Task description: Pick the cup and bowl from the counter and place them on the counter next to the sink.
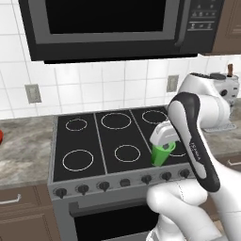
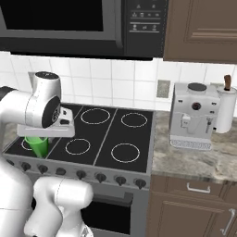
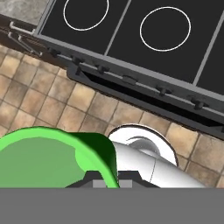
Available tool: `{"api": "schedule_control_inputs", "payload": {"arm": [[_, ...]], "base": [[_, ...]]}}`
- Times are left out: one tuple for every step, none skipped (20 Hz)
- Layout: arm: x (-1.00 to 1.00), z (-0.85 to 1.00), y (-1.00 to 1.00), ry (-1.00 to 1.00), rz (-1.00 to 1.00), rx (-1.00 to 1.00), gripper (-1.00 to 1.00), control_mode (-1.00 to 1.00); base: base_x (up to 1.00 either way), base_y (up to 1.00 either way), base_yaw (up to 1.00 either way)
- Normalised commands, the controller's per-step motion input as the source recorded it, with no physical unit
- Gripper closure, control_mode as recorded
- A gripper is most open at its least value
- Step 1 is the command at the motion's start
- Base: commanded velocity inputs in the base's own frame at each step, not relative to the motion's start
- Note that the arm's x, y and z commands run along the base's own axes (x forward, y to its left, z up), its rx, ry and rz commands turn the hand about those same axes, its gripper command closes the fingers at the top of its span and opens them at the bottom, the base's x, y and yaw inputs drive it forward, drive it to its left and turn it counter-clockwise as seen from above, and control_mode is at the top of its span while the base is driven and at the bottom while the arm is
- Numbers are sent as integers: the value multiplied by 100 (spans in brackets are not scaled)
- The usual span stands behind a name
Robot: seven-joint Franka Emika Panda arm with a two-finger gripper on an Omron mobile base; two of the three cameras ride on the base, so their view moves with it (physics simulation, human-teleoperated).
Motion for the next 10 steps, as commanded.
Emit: {"api": "schedule_control_inputs", "payload": {"arm": [[0,0,0,0,0,0,100,100],[0,0,0,0,0,0,100,100],[0,0,0,0,0,0,100,100],[0,0,0,0,0,0,100,100],[0,0,0,0,0,0,100,100],[0,0,0,0,0,0,100,100],[0,0,0,0,0,0,100,100],[0,0,0,0,0,0,100,100],[0,0,0,0,0,0,100,100],[0,0,0,0,0,0,100,100]], "base": [[-100,0,0],[-100,0,0],[-100,3,-1],[-100,4,-1],[-100,4,-2],[-100,0,0],[-100,0,0],[-76,0,0],[0,0,0],[14,0,6]]}}
